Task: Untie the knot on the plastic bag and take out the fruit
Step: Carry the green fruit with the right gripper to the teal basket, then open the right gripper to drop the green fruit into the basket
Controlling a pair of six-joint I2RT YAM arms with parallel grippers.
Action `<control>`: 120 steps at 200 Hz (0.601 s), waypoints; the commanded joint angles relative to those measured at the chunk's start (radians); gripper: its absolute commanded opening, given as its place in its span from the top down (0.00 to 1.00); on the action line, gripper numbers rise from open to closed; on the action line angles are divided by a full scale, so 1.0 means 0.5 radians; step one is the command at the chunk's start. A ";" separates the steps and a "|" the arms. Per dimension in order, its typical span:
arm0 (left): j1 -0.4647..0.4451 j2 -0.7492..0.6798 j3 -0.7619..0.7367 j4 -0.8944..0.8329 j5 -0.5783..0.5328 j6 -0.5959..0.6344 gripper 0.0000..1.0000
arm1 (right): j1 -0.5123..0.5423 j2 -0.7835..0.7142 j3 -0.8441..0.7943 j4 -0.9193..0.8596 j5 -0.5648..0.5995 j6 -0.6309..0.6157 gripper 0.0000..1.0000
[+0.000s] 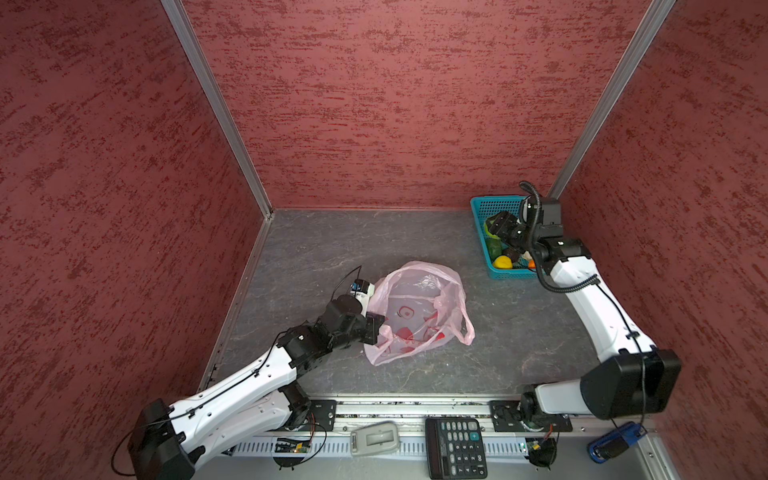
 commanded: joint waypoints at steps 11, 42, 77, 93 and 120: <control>0.007 -0.017 0.000 0.058 0.024 0.013 1.00 | -0.174 0.350 0.147 0.300 -0.001 -0.105 0.42; 0.004 -0.006 -0.001 0.077 0.020 -0.001 1.00 | -0.248 0.751 0.423 0.319 0.000 -0.133 0.41; -0.001 0.005 -0.006 0.100 -0.002 -0.015 1.00 | -0.275 1.117 0.675 0.262 0.001 -0.145 0.36; -0.002 0.010 -0.004 0.108 -0.010 -0.021 1.00 | -0.279 1.229 0.738 0.253 -0.022 -0.138 0.33; -0.004 0.009 -0.001 0.103 -0.019 -0.028 1.00 | -0.279 1.319 0.776 0.249 -0.026 -0.138 0.24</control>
